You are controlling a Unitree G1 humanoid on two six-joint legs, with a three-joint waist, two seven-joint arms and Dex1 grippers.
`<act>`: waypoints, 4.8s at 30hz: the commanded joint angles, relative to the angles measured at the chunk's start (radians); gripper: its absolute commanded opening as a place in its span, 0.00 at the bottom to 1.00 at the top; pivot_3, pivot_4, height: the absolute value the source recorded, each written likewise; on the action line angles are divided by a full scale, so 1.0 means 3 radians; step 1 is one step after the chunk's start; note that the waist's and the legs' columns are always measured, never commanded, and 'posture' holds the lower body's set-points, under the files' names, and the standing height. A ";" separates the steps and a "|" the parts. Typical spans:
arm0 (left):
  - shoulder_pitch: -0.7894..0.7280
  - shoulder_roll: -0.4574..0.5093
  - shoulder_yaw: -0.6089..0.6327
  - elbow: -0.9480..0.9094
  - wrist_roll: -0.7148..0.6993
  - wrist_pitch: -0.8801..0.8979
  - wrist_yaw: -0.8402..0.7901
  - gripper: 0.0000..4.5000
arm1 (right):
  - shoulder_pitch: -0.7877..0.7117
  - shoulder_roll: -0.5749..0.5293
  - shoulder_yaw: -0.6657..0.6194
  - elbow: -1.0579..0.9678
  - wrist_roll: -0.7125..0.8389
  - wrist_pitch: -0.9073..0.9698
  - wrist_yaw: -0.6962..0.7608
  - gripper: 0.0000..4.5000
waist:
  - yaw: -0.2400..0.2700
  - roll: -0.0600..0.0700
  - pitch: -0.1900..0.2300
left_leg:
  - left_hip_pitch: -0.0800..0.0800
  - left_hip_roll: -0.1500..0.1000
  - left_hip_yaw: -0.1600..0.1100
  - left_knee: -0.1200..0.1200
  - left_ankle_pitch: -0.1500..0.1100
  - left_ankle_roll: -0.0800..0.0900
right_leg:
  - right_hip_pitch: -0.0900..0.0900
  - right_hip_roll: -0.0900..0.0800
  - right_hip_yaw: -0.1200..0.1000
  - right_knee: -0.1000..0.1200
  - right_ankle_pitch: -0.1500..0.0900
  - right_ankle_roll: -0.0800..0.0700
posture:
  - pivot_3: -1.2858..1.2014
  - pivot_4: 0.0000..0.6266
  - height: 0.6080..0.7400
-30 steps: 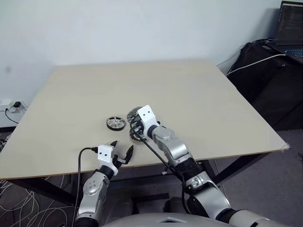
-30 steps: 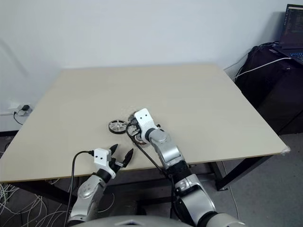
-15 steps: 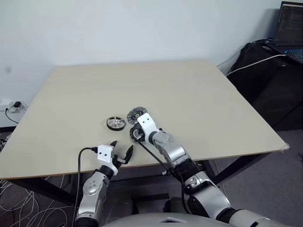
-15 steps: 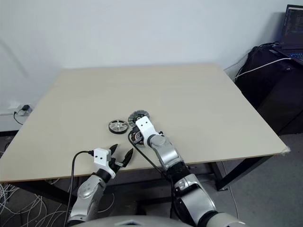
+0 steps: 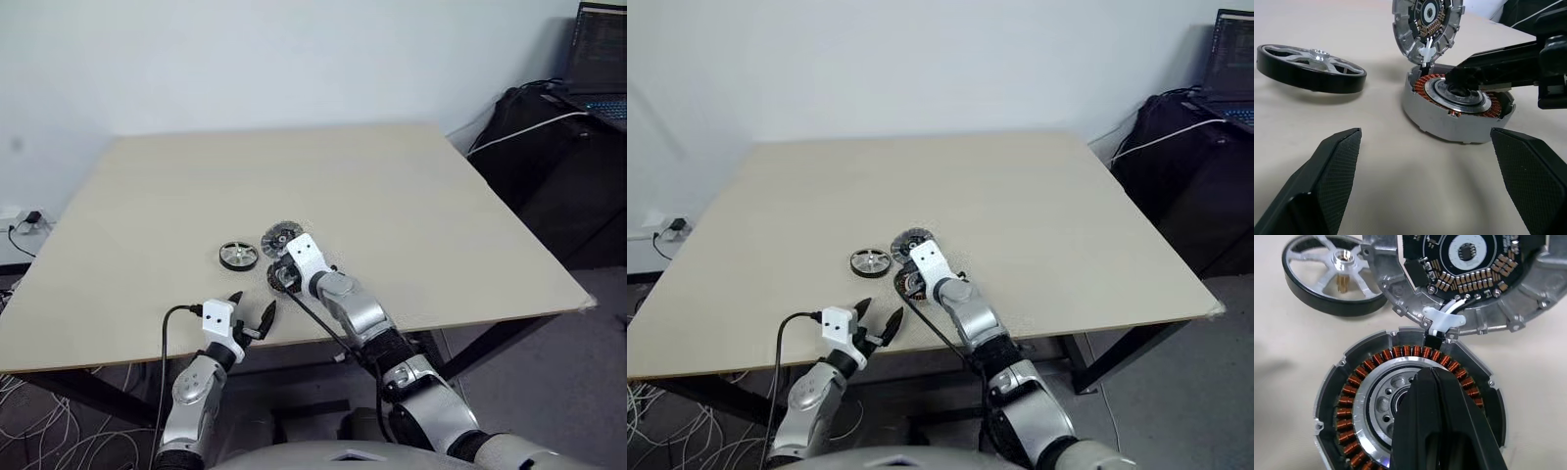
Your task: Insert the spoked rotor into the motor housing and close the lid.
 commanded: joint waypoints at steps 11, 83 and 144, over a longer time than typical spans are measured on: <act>-0.0033 -0.0011 0.0011 -0.0056 -0.0051 -0.0031 -0.0031 1.00 | 0.0082 0.0058 -0.0140 -0.0570 0.0227 -0.0114 0.0154 0.01 | 0.0004 0.0000 0.0006 | -0.0008 -0.0001 -0.0001 -0.0008 0.0000 0.0000 | -0.0009 -0.0001 0.0000 -0.0004 -0.0002 -0.0003 | 0.52 0.00 1.00; -0.0026 -0.0034 0.0013 -0.0047 -0.0031 -0.0030 -0.0037 1.00 | 0.0639 -0.0404 0.0170 -0.0692 0.0116 0.0256 0.0319 0.01 | 0.0039 -0.0002 0.0001 | -0.0001 -0.0003 -0.0002 -0.0022 0.0002 -0.0002 | -0.0006 -0.0001 -0.0002 -0.0008 -0.0008 -0.0010 | 0.52 0.00 1.00; -0.0947 -0.0376 0.1074 -0.0765 -0.1428 0.1915 0.1352 1.00 | 0.1571 -0.0405 -0.0180 -0.2429 0.0755 0.0336 0.0104 0.01 | 0.0048 -0.0059 0.0026 | -0.0002 -0.0005 -0.0008 -0.0014 0.0005 -0.0007 | 0.0002 0.0018 -0.0008 -0.0008 -0.0008 -0.0005 | 0.52 0.00 1.00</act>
